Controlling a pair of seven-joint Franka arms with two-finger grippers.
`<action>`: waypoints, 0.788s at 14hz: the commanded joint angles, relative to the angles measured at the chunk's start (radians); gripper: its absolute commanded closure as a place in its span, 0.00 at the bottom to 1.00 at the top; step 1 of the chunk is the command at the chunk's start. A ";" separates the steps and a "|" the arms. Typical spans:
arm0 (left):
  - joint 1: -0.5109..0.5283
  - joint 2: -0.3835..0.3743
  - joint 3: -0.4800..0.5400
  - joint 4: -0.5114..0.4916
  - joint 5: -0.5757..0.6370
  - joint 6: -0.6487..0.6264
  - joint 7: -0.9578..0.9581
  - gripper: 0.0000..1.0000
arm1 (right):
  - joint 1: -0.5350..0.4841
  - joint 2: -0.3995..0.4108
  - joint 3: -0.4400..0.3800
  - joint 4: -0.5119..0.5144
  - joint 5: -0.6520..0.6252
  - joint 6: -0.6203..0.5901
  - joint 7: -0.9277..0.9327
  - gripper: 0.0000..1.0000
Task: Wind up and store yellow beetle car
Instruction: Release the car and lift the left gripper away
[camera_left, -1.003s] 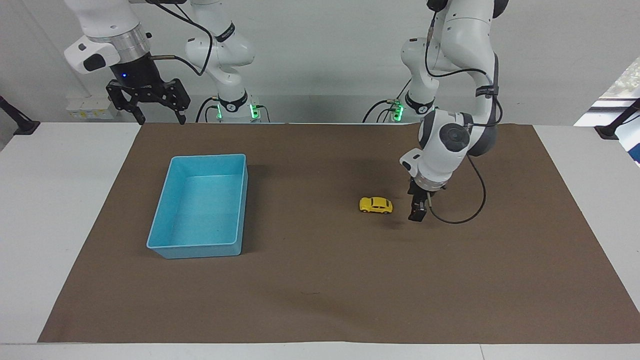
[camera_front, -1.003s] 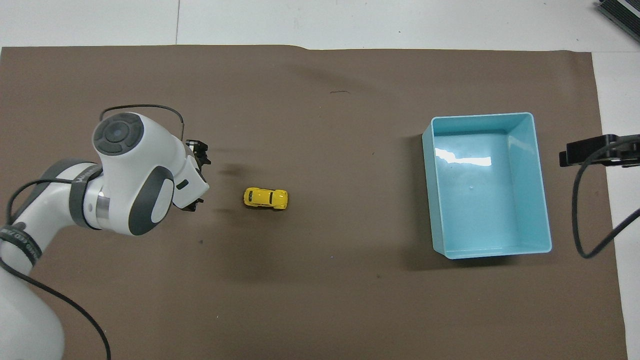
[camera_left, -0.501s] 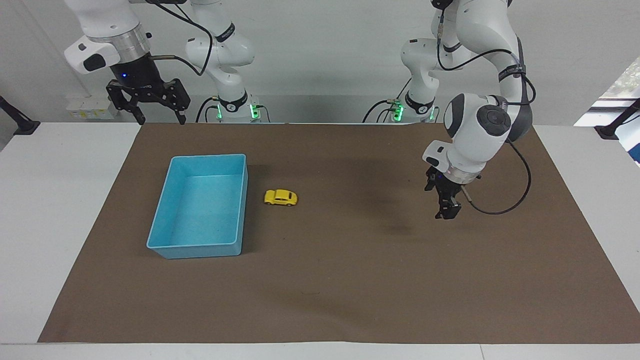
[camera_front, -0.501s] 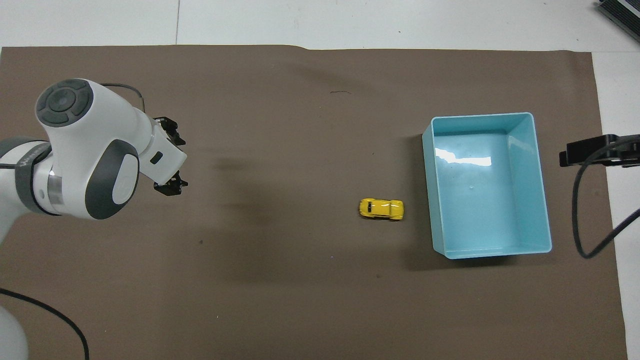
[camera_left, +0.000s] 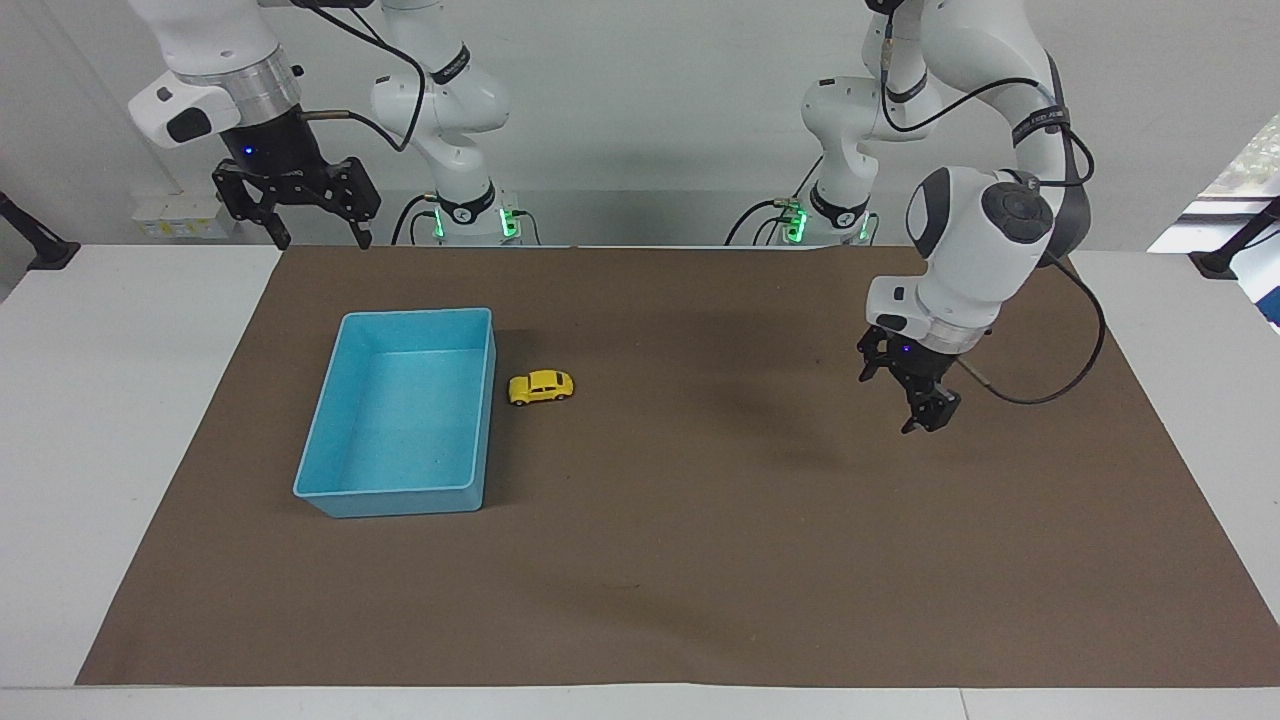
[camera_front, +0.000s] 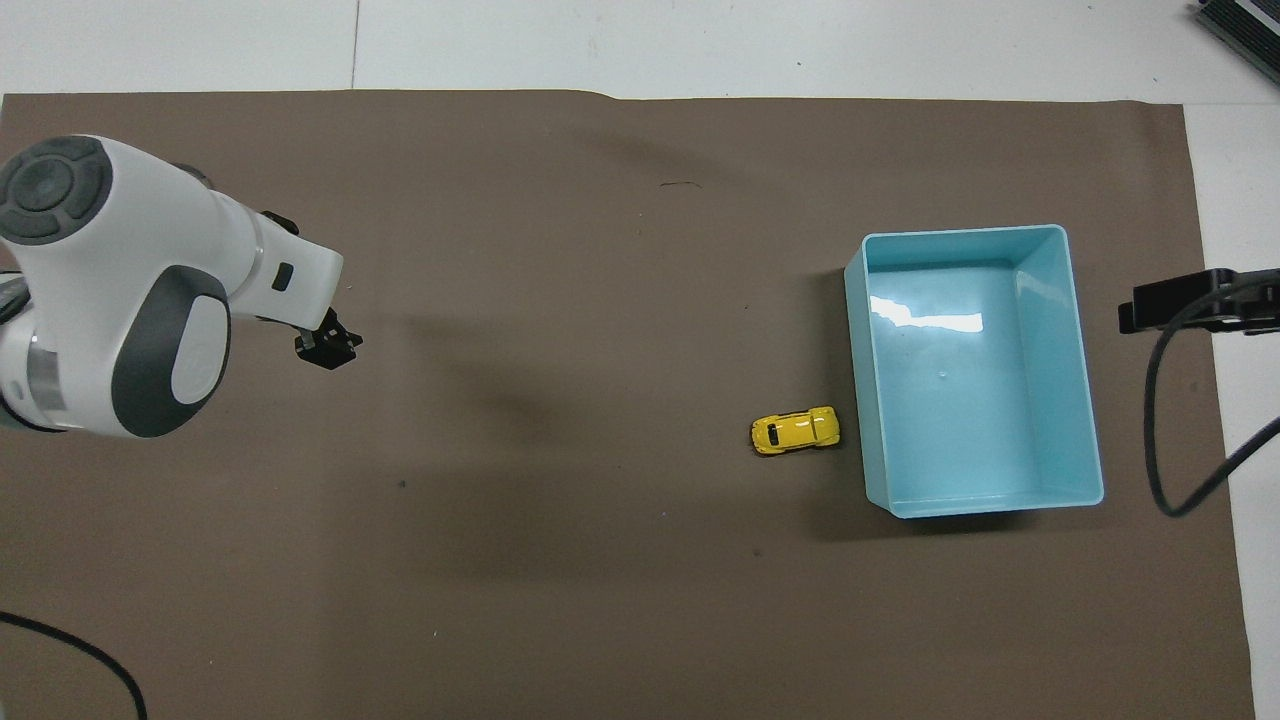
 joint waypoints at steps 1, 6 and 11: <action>0.027 -0.001 -0.006 0.055 -0.008 -0.029 -0.219 0.00 | -0.008 -0.003 0.003 -0.007 0.024 0.005 0.018 0.00; 0.039 -0.005 0.026 0.159 -0.010 -0.122 -0.639 0.00 | -0.008 -0.003 0.003 -0.007 0.024 0.007 0.020 0.00; 0.058 -0.062 0.051 0.234 0.001 -0.333 -0.714 0.00 | -0.014 -0.003 -0.001 -0.007 0.024 0.005 0.020 0.00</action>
